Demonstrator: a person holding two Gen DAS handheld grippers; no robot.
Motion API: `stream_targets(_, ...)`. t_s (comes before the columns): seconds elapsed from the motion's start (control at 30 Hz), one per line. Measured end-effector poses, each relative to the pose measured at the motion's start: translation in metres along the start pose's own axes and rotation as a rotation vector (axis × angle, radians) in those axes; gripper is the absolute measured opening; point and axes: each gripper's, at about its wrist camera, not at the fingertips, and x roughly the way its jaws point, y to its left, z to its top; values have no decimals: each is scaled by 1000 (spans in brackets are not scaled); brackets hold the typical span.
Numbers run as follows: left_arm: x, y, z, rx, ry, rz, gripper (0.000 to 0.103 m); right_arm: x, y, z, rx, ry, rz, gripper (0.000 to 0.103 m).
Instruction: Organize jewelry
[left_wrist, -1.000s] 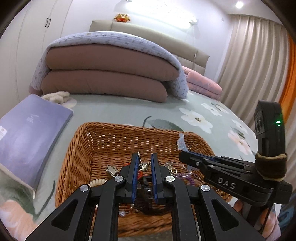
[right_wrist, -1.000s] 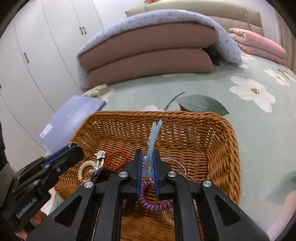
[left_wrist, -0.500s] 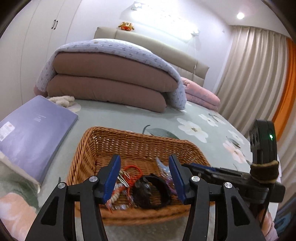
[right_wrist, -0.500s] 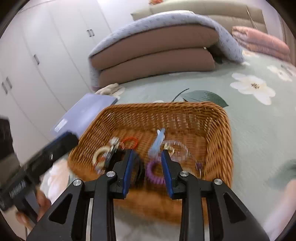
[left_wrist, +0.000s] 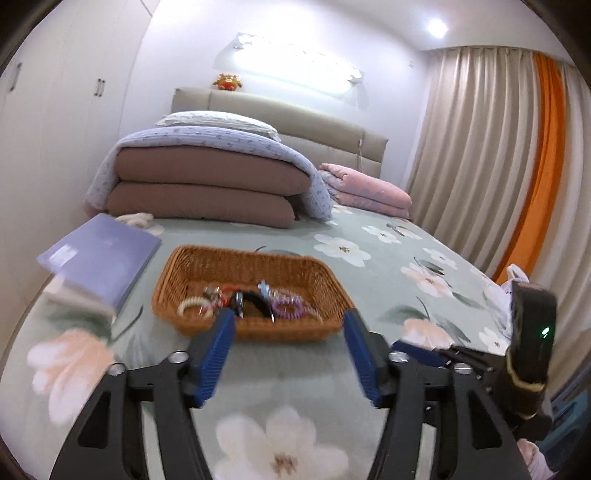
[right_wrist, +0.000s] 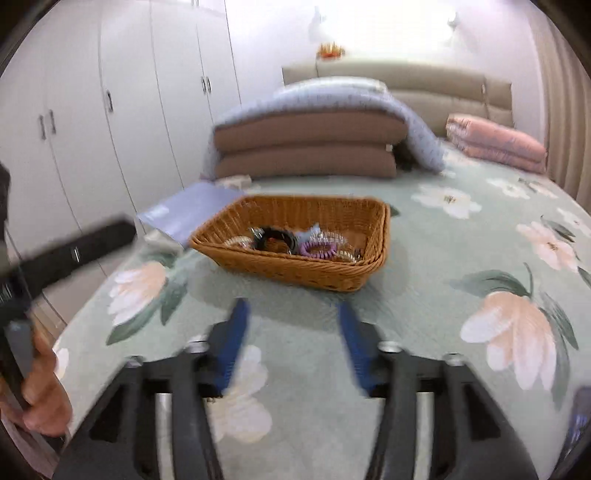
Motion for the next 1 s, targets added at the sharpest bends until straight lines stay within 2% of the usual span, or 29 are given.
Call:
stream_targets(0.03, -7, -1, -8, -10, -9, 11, 77, -6, 2, -3, 4, -22, -16, 72)
stream_targets(0.17, -29, 3, -40, -42, -55, 59, 77, -20, 4, -15, 8, -89, -62, 72)
stream_targets(0.23, -24, 5, -47, -30, -52, 130, 77, -17, 6, -18, -10, -108, -100, 72)
stream_targets(0.3, -17, 7, -51, -7, -50, 170, 77, -15, 6, -22, -31, -115, -143, 72)
stream_targets(0.4, -6, 14, -61, 0, -18, 214, 77, -6, -2, -27, -27, -93, -160, 72)
stream_targets(0.53, 7, 24, -64, -37, 28, 217, 77, -4, -11, -31, -3, -74, -152, 72)
stream_targets(0.77, 1, 18, -68, -26, -10, 263, 77, -11, -3, -33, -34, -106, -165, 72)
stream_targets(0.87, 0, 13, -68, -11, -17, 266, 77, -10, -2, -34, -35, -106, -169, 78)
stream_targets(1.0, 0, 6, -68, 9, -22, 268, 77, -10, -8, -33, -13, -103, -166, 78)
